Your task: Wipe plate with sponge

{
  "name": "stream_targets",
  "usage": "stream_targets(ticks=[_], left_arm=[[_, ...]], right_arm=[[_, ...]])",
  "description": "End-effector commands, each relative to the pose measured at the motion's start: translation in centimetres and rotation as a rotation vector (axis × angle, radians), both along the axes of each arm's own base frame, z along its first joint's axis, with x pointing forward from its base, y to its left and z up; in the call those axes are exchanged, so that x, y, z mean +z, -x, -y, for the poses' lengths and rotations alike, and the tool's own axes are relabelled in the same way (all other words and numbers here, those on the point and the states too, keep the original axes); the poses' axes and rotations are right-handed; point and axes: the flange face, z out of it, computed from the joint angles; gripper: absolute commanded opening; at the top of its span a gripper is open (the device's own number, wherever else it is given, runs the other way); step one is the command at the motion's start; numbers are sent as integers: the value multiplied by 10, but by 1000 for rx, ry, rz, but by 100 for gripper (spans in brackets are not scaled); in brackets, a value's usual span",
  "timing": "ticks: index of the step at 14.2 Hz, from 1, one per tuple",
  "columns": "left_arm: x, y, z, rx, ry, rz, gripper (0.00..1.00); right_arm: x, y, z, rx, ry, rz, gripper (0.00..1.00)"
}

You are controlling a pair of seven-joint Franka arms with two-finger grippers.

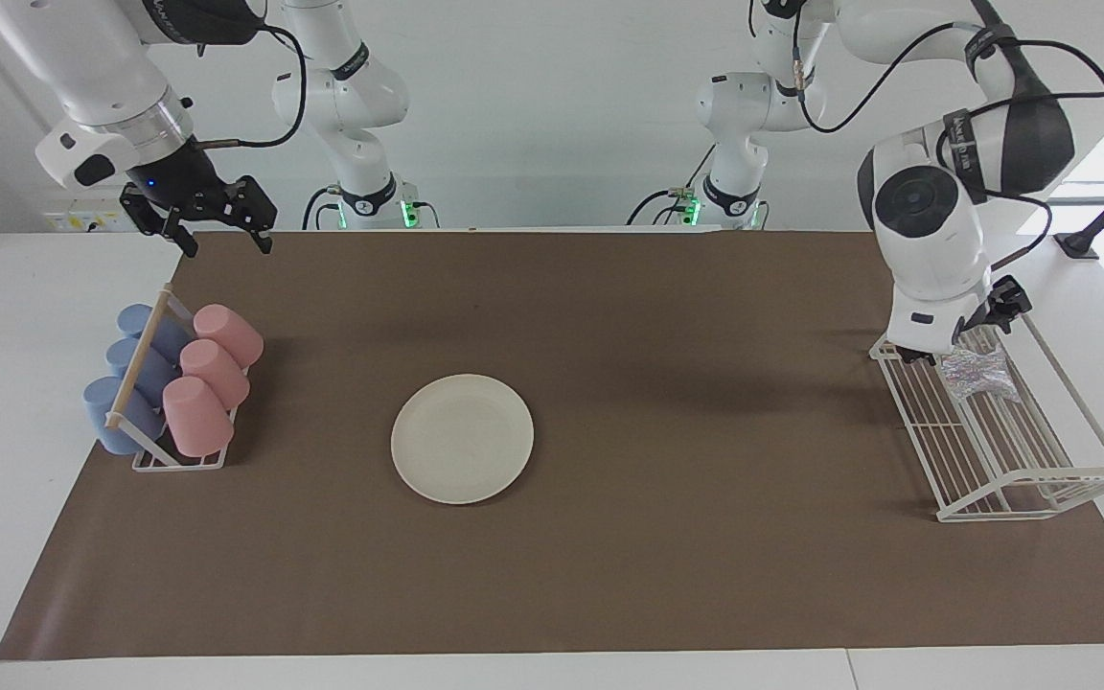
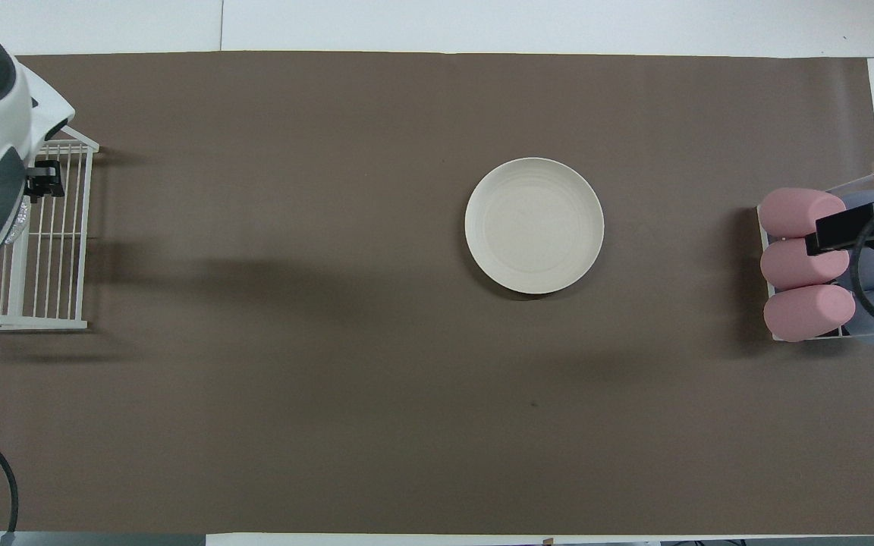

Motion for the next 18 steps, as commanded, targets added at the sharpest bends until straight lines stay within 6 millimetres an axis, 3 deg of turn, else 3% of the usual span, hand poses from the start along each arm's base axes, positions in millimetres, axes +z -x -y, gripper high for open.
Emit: stream_targets(ticks=[1, 3, 6, 8, 11, 14, 18], left_arm=[[49, 22, -10, 19, 140, -11, 100], [79, 48, -18, 58, 313, -16, 100], [98, 73, -8, 89, 489, -45, 100], [102, 87, -9, 122, 596, -88, 100], [85, 104, 2, 103, 650, -139, 100], [81, 101, 16, 72, 651, -94, 100], [97, 88, 19, 52, 638, -82, 100]], right_arm=[[4, 3, -2, -4, 24, 20, 100], [5, 3, -2, -3, 24, 20, 100], [5, 3, -2, -5, 25, 20, 100], [4, 2, -4, -8, 26, 19, 100], [3, 3, -9, -10, 55, 5, 100], [2, 4, -12, -19, 64, -6, 100], [2, 4, -12, -20, 64, -6, 100]])
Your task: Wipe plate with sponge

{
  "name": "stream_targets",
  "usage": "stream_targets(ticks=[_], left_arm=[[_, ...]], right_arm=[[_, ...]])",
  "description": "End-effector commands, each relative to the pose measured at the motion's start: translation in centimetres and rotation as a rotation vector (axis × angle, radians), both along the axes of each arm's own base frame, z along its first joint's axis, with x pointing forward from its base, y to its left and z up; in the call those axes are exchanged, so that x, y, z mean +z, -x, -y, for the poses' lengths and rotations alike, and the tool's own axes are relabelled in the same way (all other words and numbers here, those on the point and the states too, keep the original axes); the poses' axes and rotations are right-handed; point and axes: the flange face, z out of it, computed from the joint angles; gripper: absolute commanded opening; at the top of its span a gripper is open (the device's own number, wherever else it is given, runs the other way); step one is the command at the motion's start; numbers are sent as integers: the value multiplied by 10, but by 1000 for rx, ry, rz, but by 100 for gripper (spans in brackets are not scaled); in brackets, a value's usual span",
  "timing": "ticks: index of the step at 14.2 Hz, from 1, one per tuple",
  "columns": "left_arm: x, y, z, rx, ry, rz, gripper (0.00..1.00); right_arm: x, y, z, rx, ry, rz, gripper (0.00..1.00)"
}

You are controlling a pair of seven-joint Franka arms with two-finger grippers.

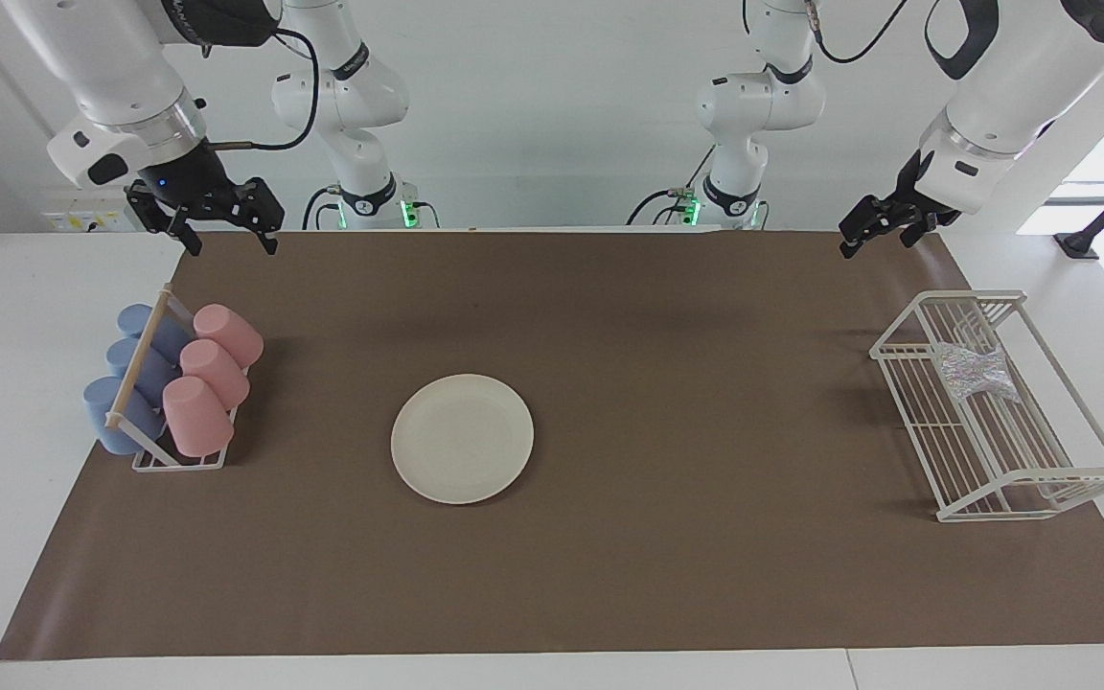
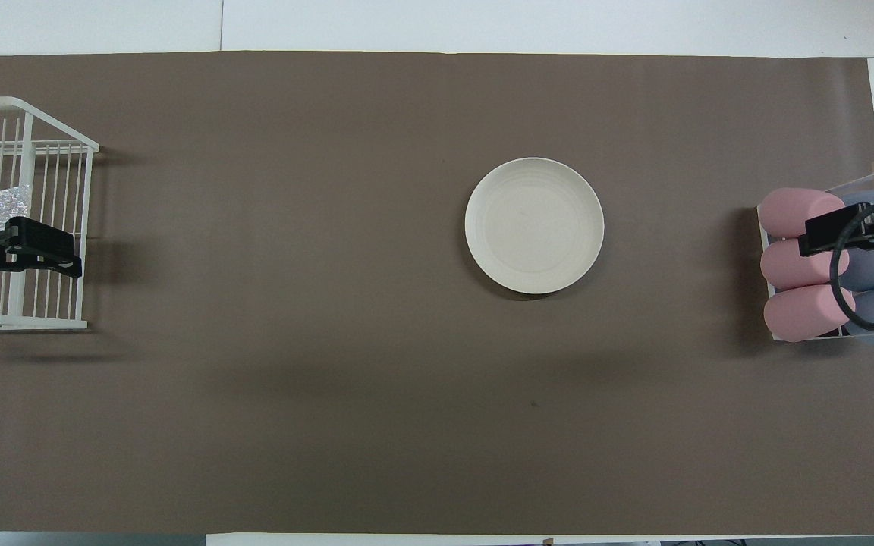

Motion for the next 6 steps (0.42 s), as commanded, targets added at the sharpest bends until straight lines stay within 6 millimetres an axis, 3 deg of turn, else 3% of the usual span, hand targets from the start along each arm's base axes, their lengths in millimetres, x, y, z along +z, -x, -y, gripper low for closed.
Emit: stream_targets(ticks=[1, 6], left_arm=[[11, -3, -2, -19, -24, 21, 100], [11, -2, 0, -16, -25, 24, 100]], right_arm=[[2, 4, 0, -14, 24, -2, 100], [2, 4, 0, -23, 23, -2, 100]])
